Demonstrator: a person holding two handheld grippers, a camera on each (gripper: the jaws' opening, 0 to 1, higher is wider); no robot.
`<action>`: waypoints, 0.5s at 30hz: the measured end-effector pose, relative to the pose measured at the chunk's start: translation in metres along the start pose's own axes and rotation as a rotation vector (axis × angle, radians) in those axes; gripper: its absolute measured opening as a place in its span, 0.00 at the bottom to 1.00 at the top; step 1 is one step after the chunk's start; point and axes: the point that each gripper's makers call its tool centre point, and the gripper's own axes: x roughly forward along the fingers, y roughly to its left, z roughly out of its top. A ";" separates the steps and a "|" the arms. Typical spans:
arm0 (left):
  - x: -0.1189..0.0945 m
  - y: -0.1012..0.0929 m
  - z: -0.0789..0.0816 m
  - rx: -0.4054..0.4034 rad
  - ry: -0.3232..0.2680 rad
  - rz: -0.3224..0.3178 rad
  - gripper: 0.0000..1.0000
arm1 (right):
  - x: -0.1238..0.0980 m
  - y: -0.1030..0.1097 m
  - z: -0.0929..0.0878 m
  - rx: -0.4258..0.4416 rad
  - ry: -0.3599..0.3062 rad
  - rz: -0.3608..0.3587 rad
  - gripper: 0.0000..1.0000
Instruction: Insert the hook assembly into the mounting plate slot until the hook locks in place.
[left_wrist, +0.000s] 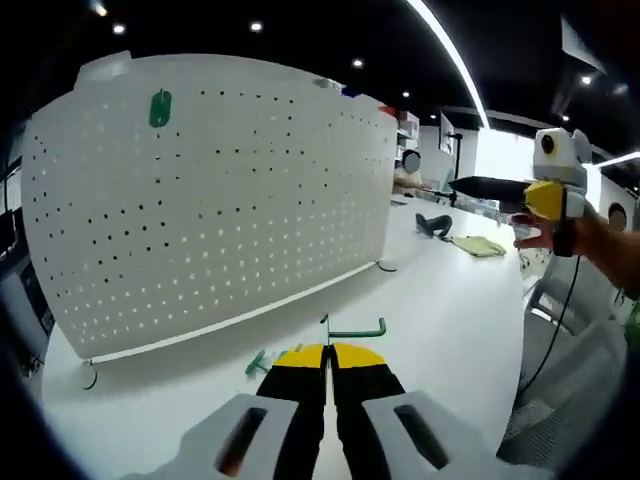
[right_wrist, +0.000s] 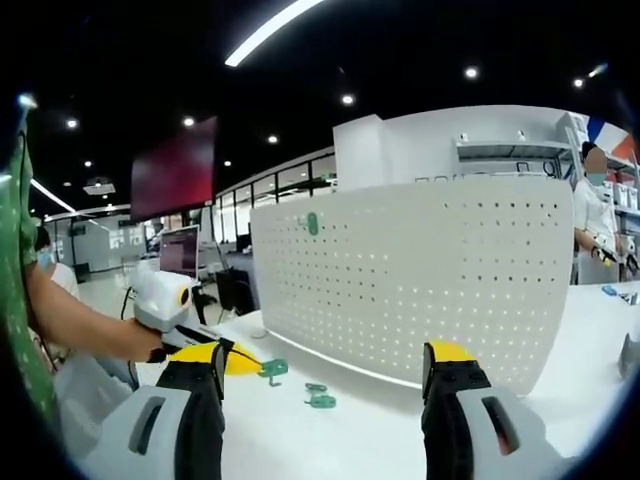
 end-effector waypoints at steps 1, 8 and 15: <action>-0.004 -0.001 0.005 0.001 -0.011 -0.006 0.01 | 0.000 0.001 0.002 -0.002 -0.002 0.002 0.82; -0.033 -0.012 0.041 0.030 -0.077 -0.041 0.01 | 0.000 0.010 0.015 -0.022 -0.027 0.027 0.81; -0.059 -0.026 0.063 0.061 -0.117 -0.090 0.01 | -0.003 0.016 0.030 0.023 -0.070 0.056 0.78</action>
